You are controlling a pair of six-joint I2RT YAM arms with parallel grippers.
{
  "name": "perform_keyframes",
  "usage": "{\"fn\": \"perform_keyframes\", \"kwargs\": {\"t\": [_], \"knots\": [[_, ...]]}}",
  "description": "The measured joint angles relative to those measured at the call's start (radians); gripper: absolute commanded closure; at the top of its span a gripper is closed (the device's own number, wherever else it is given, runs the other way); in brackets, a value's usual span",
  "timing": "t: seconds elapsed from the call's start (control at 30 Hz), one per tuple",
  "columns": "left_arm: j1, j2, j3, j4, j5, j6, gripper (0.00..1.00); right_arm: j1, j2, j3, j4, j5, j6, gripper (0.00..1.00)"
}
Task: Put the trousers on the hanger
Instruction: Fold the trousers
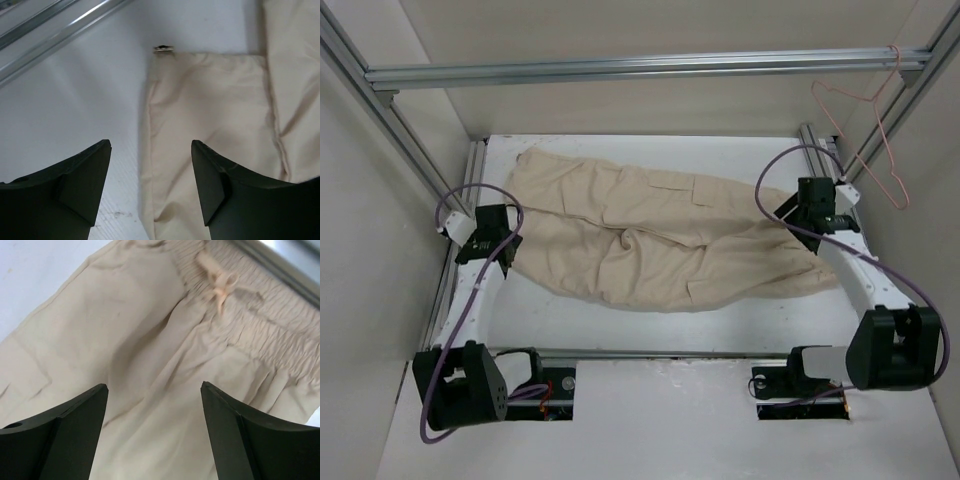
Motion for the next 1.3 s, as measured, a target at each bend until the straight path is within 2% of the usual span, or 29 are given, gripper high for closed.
{"fn": "perform_keyframes", "kwargs": {"t": [0.17, 0.4, 0.5, 0.63, 0.7, 0.73, 0.8, 0.87, 0.97, 1.03, 1.2, 1.3], "knots": [[0.065, 0.111, -0.019, 0.017, 0.026, -0.012, 0.36, 0.093, -0.135, -0.078, -0.001, -0.031, 0.003, 0.21], [0.097, 0.299, -0.019, 0.143, 0.073, -0.012, 0.38, 0.253, -0.237, -0.175, -0.001, -0.098, 0.017, 0.21], [0.117, 0.359, -0.019, 0.196, 0.086, -0.01, 0.49, 0.303, -0.262, -0.215, -0.001, -0.124, 0.027, 0.21], [0.141, 0.42, -0.019, 0.257, 0.104, -0.008, 0.71, 0.323, -0.298, -0.259, -0.005, -0.142, 0.037, 0.23], [0.152, 0.433, -0.016, 0.286, 0.108, -0.007, 0.88, 0.323, -0.323, -0.277, -0.007, -0.145, 0.044, 0.32], [0.156, 0.439, -0.016, 0.296, 0.109, -0.007, 0.93, 0.323, -0.34, -0.286, -0.007, -0.147, 0.048, 0.36], [0.167, 0.443, -0.015, 0.311, 0.109, -0.006, 0.96, 0.312, -0.369, -0.304, -0.009, -0.151, 0.052, 0.58], [0.184, 0.432, -0.017, 0.311, 0.102, -0.006, 0.97, 0.282, -0.398, -0.315, -0.024, -0.153, 0.057, 0.72], [0.2, 0.354, -0.027, 0.291, 0.07, -0.006, 0.97, 0.211, -0.457, -0.332, -0.064, -0.148, 0.073, 0.78], [0.209, 0.249, -0.037, 0.256, 0.041, -0.008, 0.98, 0.153, -0.507, -0.348, -0.099, -0.14, 0.086, 0.74], [0.226, 0.023, -0.037, 0.115, -0.03, -0.024, 0.98, -0.037, -0.584, -0.373, -0.205, -0.121, 0.102, 0.43], [0.229, -0.06, -0.036, -0.011, -0.061, -0.029, 0.97, -0.107, -0.581, -0.373, -0.249, -0.107, 0.105, 0.39]]}}
